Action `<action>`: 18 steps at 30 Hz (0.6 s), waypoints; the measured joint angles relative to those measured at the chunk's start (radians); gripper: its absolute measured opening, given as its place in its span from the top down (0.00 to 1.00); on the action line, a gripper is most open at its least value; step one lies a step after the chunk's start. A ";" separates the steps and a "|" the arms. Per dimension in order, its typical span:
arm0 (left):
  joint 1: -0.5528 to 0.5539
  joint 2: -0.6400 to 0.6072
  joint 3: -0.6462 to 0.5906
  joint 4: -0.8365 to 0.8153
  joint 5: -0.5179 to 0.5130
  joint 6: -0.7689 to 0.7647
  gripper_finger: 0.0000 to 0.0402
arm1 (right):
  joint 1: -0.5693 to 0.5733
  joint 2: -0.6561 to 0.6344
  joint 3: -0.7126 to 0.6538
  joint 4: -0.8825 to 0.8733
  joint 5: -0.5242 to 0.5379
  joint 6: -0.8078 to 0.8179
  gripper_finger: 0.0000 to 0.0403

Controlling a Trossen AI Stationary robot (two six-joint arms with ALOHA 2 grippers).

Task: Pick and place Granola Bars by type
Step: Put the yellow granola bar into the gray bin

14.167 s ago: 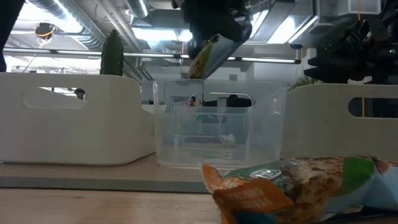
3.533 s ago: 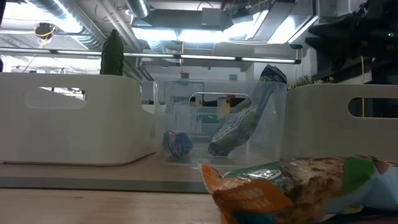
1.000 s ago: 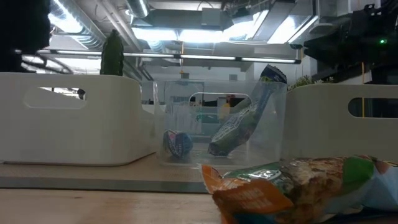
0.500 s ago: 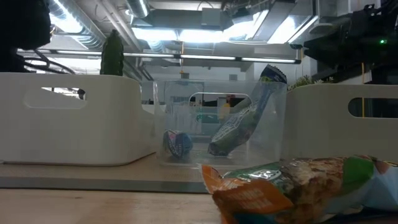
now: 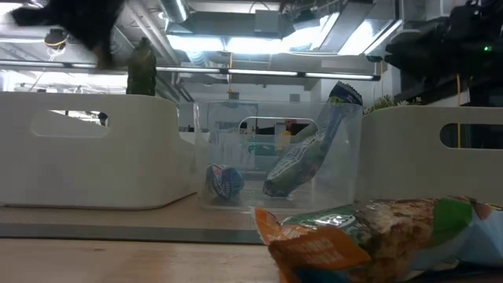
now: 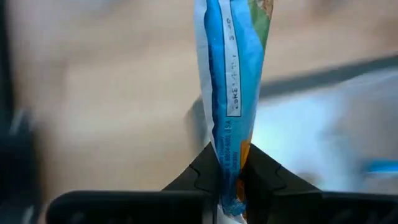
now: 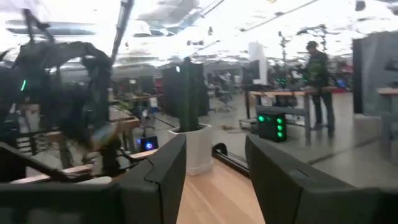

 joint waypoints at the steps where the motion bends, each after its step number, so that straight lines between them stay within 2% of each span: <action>1: 0.006 -0.003 0.054 -0.009 -0.065 0.071 0.93 | 0.000 0.000 0.010 -0.017 -0.014 -0.016 0.58; 4: 0.026 -0.004 0.212 0.009 -0.203 0.330 0.93 | 0.000 0.011 0.082 -0.101 -0.057 -0.064 0.58; 7: 0.062 -0.006 0.319 0.073 -0.242 0.597 0.93 | 0.000 0.044 0.185 -0.205 -0.059 -0.075 0.58; 13: 0.175 -0.004 0.382 0.385 -0.167 1.107 0.93 | 0.000 0.182 0.435 -0.367 -0.059 -0.041 0.58; 18: 0.297 0.010 0.382 0.655 -0.023 1.373 0.93 | 0.000 0.367 0.634 -0.452 -0.121 0.012 0.58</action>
